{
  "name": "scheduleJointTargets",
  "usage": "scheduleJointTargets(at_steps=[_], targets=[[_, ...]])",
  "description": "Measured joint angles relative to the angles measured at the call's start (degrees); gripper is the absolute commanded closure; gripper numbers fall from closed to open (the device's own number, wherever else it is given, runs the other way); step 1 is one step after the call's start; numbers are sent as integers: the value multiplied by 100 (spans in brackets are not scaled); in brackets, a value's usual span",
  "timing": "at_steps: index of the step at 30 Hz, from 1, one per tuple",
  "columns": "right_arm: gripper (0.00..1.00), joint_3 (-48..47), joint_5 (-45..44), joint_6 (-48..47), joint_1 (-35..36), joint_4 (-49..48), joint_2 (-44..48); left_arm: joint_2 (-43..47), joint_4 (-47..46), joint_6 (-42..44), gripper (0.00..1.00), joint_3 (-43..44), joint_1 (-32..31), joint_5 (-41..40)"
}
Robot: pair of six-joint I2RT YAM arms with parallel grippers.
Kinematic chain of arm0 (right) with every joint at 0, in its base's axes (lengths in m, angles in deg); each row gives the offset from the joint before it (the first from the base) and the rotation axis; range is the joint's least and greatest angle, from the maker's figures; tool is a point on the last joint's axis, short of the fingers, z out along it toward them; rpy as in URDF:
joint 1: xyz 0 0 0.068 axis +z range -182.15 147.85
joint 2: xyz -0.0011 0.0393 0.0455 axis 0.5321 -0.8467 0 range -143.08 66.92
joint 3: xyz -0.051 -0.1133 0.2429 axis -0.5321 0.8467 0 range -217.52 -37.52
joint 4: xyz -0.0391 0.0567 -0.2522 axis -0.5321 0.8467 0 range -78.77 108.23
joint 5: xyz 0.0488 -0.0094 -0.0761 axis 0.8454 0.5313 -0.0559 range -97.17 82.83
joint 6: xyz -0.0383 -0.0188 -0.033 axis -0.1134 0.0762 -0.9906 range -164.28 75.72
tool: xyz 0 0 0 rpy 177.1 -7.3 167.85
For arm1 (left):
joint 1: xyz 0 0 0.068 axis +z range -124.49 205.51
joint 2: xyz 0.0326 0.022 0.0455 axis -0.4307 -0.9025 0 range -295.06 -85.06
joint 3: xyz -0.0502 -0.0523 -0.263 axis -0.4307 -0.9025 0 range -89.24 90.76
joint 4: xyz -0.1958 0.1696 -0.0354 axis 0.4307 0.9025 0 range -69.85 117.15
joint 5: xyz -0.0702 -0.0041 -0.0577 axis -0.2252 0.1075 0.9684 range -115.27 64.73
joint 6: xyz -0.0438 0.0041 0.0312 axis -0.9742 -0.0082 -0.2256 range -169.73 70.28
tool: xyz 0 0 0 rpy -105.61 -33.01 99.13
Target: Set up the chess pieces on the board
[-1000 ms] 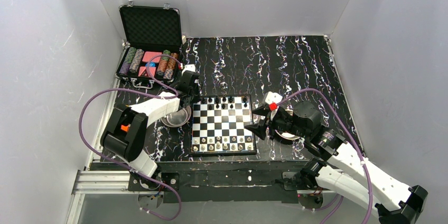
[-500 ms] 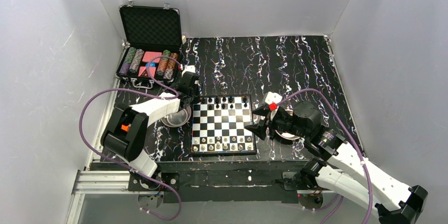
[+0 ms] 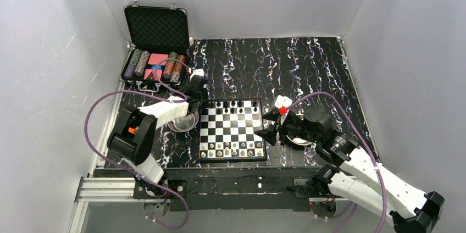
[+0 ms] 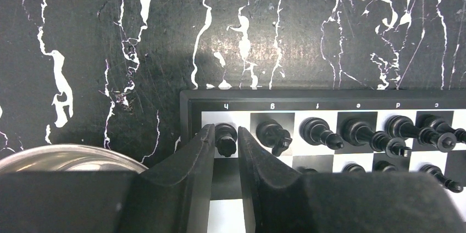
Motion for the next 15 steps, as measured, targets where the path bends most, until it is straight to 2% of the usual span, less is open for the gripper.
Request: scheduleJointTargets(at_steps=[5, 15], targets=[[28, 0, 17, -2, 0, 2, -4, -39, 28, 0, 71, 0, 0, 13], [28, 0, 44, 2, 0, 2, -42, -24, 173, 4, 67, 31, 0, 9]])
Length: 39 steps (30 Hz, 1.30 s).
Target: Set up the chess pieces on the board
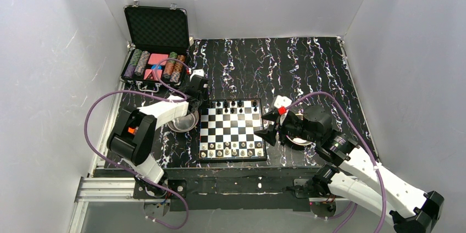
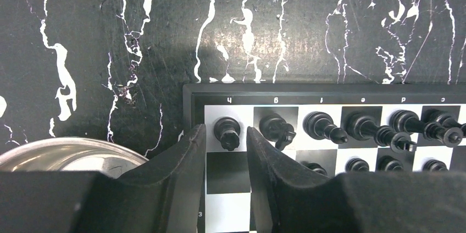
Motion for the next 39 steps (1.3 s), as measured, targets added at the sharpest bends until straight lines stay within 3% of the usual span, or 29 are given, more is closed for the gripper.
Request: scheduleJointTargets(at_steps=[7, 13, 16, 19, 22, 26, 31, 39], targets=[[29, 0, -247, 216, 0, -7, 4, 184, 275, 0, 62, 302, 7, -2], [23, -262, -1668, 1294, -20, 352, -254, 669, 514, 0, 59, 693, 61, -7], [22, -955, -2345, 1969, -341, 1058, -879, 920, 597, 0, 58, 831, 111, -9], [29, -1648, -2673, 2645, -1134, 1784, -1534, 1165, 658, 2, 58, 894, 175, -4], [44, -1731, -2680, 3241, -1987, 2240, -1696, 1335, 763, 2, 57, 901, 238, 7], [53, -1355, -2441, 3915, -2949, 2616, -1670, 1539, 892, -2, 57, 901, 315, 55], [57, -841, -1845, 4277, -3504, 2743, -2070, 1679, 927, -17, 57, 861, 365, 114], [59, -535, -1298, 4378, -3755, 2566, -2839, 1703, 1023, -63, 57, 686, 378, 227]])
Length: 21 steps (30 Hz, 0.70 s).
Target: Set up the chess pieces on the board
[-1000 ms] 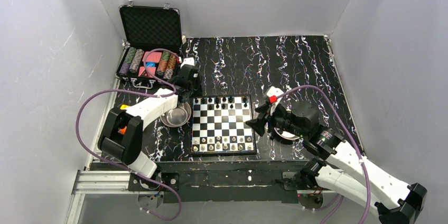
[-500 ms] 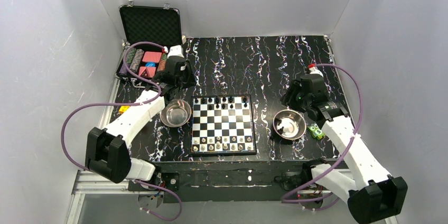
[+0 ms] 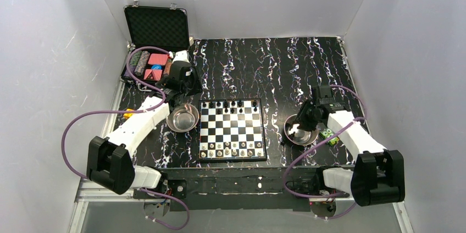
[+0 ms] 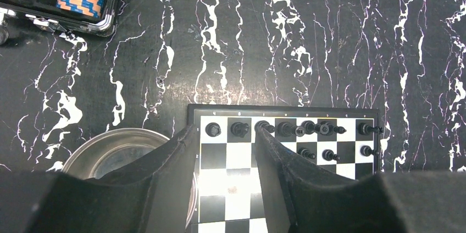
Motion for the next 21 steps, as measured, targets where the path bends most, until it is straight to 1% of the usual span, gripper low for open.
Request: scheduleJointTargets(at_steps=[7, 21], targets=[[60, 0, 72, -22, -46, -341, -487, 0, 13, -2, 58, 0, 20, 42], [59, 0, 31, -70, -83, -758, -1263, 0, 81, -33, 58, 0, 44, 125]])
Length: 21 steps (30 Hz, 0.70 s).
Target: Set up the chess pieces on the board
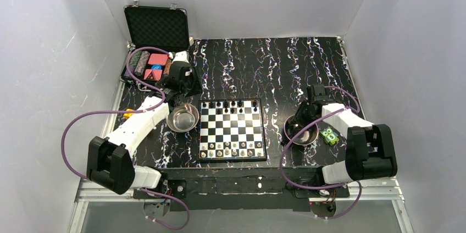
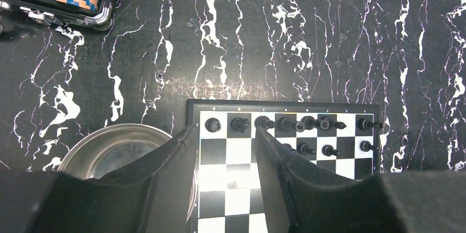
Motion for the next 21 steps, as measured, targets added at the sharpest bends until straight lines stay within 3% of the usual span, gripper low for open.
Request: scheduleJointTargets(at_steps=[21], targets=[[75, -13, 66, -66, -4, -221, -199, 7, 33, -9, 58, -72, 81, 44]])
